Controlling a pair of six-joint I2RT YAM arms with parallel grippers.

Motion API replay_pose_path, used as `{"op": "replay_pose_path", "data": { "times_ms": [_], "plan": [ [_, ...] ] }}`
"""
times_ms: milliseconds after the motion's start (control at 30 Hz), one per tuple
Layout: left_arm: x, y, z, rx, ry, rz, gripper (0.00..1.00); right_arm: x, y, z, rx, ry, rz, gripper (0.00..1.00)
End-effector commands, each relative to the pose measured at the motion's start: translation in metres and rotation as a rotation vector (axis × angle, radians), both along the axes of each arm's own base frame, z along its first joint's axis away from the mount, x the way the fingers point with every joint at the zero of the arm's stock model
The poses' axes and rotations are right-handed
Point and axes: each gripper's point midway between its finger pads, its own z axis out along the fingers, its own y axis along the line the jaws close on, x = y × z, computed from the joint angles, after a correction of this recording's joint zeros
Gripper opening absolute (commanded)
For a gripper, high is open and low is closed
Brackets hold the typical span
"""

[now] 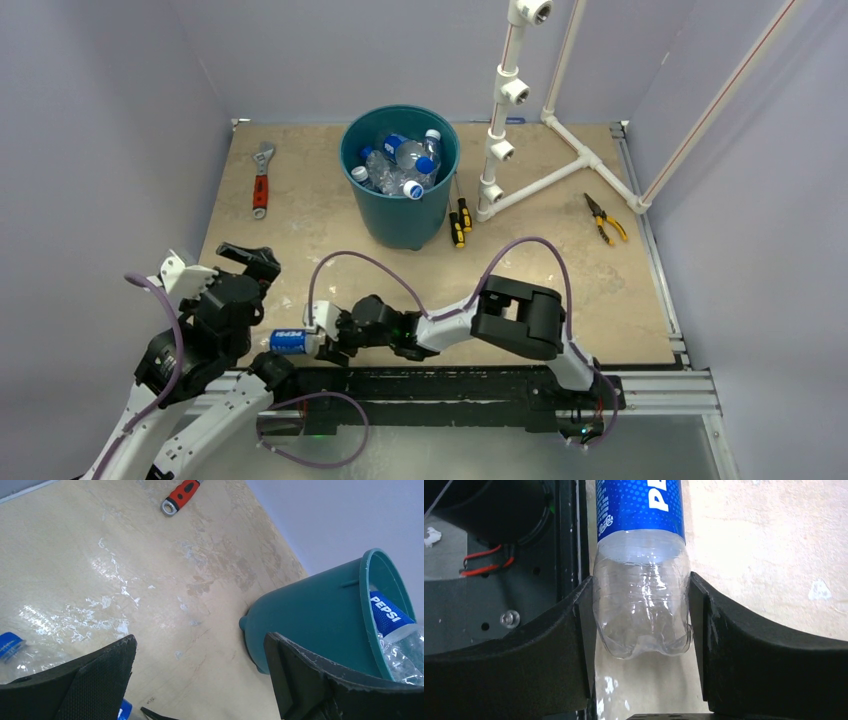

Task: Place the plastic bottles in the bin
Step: Pick up the plastic bottle from the corner of the board.

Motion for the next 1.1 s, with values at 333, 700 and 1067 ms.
{"op": "replay_pose_path", "data": {
  "times_ms": [333,700,1067],
  "plan": [
    [0.018,-0.013,0.118,0.095,-0.300,-0.144,0.95,0.024,-0.109,0.159,0.238,-0.089,-0.283,0.33],
    [0.020,-0.100,0.258,0.172,-0.792,-0.574,0.96,0.015,-0.200,0.261,0.541,0.014,-0.407,0.31],
    [0.003,-0.182,0.258,0.090,-0.901,-0.987,0.96,0.028,-0.240,0.321,0.826,0.020,-0.524,0.30]
  ]
}}
